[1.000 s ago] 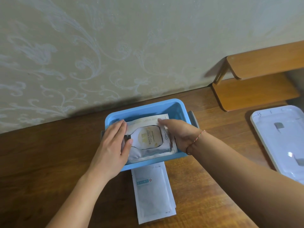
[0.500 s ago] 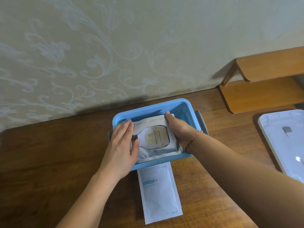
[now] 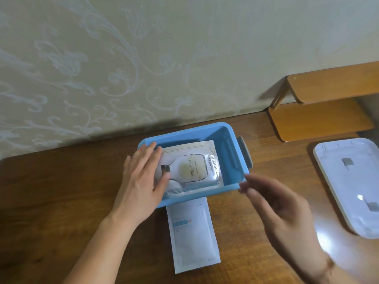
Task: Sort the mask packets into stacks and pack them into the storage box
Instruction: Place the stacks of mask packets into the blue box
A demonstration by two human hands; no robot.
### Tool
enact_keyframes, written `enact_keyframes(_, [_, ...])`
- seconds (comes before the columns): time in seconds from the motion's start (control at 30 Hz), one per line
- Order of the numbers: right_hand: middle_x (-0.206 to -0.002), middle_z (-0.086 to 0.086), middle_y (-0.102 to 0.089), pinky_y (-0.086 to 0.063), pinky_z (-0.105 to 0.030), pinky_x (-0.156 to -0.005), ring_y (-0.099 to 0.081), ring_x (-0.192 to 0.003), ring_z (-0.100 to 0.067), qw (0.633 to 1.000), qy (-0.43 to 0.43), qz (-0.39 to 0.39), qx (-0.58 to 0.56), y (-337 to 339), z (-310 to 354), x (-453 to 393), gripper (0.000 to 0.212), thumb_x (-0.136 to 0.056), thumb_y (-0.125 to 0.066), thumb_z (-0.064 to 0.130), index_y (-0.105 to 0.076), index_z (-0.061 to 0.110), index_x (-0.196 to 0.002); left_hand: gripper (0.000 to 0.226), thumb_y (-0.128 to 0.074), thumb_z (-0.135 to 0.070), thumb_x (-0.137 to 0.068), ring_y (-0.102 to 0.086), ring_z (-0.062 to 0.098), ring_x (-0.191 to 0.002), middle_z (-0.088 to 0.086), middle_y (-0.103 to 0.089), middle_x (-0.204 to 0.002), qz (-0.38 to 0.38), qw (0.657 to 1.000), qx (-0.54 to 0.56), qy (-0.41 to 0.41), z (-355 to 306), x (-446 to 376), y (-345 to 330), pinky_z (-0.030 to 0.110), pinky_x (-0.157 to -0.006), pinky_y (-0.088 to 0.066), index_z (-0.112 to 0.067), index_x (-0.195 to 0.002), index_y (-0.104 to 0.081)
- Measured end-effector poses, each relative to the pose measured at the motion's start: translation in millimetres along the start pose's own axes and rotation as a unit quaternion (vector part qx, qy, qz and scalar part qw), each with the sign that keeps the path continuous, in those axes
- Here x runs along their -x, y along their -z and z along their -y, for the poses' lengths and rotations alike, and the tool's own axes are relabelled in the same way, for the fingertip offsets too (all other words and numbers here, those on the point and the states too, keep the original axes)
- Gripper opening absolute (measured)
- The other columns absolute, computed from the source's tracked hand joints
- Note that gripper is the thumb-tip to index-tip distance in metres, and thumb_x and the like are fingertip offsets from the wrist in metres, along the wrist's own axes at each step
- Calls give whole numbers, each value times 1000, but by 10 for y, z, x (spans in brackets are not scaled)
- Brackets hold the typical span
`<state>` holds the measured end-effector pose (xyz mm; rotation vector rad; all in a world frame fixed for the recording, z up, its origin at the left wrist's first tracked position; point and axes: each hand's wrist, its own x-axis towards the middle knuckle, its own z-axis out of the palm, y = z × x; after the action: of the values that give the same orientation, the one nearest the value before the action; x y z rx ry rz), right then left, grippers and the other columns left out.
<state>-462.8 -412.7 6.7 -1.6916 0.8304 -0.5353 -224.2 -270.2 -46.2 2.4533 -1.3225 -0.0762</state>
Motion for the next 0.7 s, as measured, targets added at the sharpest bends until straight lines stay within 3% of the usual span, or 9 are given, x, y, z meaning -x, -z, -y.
enact_keyframes(0.07, [-85, 5, -75, -55, -21, -75, -71, -80, -11, 995, -82, -51, 0, 6, -377, 242, 23, -86, -66, 7, -73, 28, -93, 57, -47, -39, -95, -30, 25, -143, 10, -40, -151, -88, 994, 58, 9, -5, 122, 20, 45, -116, -28, -4, -140, -48])
enact_keyframes(0.13, [-85, 6, -75, -57, -26, -77, -71, -81, -12, 981, -195, -17, -12, -98, -706, 370, 24, -84, -69, 4, -73, 24, -98, 44, -52, -24, -94, -45, 32, -131, 20, -53, -136, -220, 965, 140, 32, -82, 407, -58, 46, -109, -38, 5, -127, -56])
enact_keyframes(0.2, [-94, 9, -75, -56, -27, -83, -70, -88, -5, 961, -273, 29, -10, -268, -905, 377, 28, -84, -71, 9, -69, 16, -110, 33, -54, -16, -92, -53, 35, -121, 18, -58, -126, -286, 917, 253, 114, -288, 808, -264, 50, -101, -45, -4, -122, -59])
enact_keyframes(0.3, [-113, 6, -67, -55, -36, -90, -65, -103, -12, 922, -381, 57, -33, -552, -1016, 317, 41, -82, -72, 21, -62, 15, -122, 31, -62, -15, -91, -57, 25, -116, 2, -61, -124, -225, 820, 379, 364, -634, 1230, -584, 43, -100, -47, -37, -113, -63])
enact_keyframes(0.4, [-104, 3, -72, -59, -40, -82, -69, -94, -17, 902, -417, 100, -54, -779, -1049, 260, 37, -82, -70, 22, -67, 15, -118, 33, -63, -6, -92, -53, 16, -111, 5, -58, -133, -93, 706, 445, 543, -806, 1305, -687, 33, -99, -40, -23, -119, -58])
enact_keyframes(0.43, [-99, 1, -74, -59, -41, -81, -70, -90, -18, 899, -422, 109, -46, -839, -1038, 241, 32, -82, -69, 21, -69, 15, -114, 32, -61, -7, -93, -52, 16, -108, 4, -59, -129, -78, 671, 468, 570, -833, 1284, -678, 32, -95, -41, -18, -123, -57])
enact_keyframes(0.57, [-101, -7, -69, -58, -33, -74, -68, -87, -21, 884, -441, 151, -4, -1012, -1000, 252, 34, -82, -71, 23, -61, 11, -112, 10, -60, -11, -95, -56, 18, -81, 1, -62, -91, -41, 625, 488, 608, -894, 1256, -641, 36, -77, -47, -17, -102, -57])
enact_keyframes(0.63, [-103, -5, -67, -53, -24, -67, -65, -89, -19, 900, -399, 163, 67, -982, -975, 351, 37, -78, -73, 23, -57, 14, -111, 11, -60, 0, -93, -58, 20, -79, 4, -65, -86, -37, 596, 531, 601, -916, 1367, -675, 43, -83, -49, -11, -94, -63])
enact_keyframes(0.7, [-102, -2, -66, -44, -19, -63, -63, -91, -17, 918, -323, 183, 136, -870, -986, 480, 40, -73, -75, 24, -58, 18, -108, 18, -68, 7, -83, -64, 23, -83, 7, -71, -87, -31, 595, 553, 583, -952, 1495, -730, 36, -79, -54, -9, -92, -66])
